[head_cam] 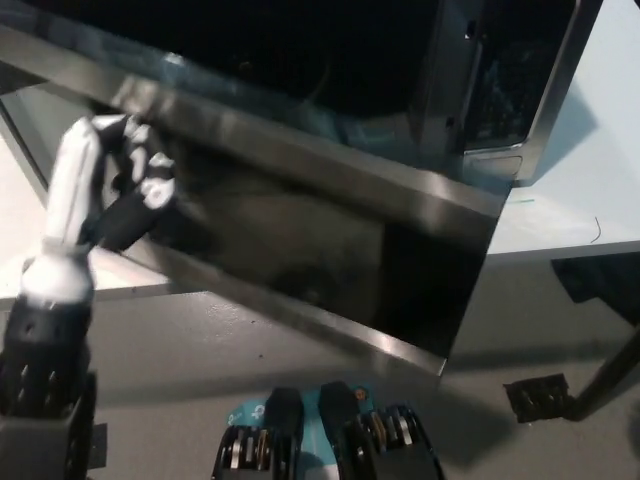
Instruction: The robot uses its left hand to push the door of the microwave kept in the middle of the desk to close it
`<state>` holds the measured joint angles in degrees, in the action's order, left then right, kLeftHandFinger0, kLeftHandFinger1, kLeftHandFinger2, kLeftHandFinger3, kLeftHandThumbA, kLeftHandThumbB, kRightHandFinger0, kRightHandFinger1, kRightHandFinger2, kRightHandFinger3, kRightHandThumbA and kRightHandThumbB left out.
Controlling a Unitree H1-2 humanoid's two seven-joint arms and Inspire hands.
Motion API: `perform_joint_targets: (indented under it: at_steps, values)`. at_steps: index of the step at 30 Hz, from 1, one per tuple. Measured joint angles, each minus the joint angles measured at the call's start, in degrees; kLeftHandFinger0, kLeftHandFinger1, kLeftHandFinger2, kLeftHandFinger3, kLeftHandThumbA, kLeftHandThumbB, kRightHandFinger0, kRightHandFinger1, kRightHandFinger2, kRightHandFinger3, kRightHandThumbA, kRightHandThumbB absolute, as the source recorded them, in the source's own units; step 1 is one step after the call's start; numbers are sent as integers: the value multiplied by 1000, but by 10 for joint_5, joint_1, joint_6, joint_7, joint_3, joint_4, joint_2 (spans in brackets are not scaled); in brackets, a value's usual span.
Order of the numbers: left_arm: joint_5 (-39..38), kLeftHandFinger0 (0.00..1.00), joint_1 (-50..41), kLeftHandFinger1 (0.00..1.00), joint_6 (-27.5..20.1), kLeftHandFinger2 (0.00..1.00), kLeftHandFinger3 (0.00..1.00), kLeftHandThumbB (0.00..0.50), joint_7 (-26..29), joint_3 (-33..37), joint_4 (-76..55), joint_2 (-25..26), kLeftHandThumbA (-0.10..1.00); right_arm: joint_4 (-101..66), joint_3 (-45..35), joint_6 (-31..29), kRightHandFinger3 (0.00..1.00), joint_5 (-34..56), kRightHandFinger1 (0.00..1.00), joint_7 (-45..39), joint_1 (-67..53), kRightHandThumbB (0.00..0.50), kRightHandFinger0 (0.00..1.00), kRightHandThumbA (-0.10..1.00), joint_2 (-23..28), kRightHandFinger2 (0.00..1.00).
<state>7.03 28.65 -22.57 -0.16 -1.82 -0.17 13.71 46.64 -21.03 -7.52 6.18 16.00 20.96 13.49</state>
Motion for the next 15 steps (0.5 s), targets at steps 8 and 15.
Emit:
perform_joint_targets:
  at_steps: [8, 15]
  values:
    - [31, 0, 108, 0, -19, 22, 189, 122, 4, 41, 145, -4, -100, 2, 0, 0, 552, 3, 501, -1, -3, 138, 495, -100, -1, 529]
    - [67, 0, 162, 0, -29, 45, 209, 113, 19, 60, 246, -11, -100, 2, 1, 0, 552, 5, 461, -2, -6, 146, 447, -100, -1, 495]
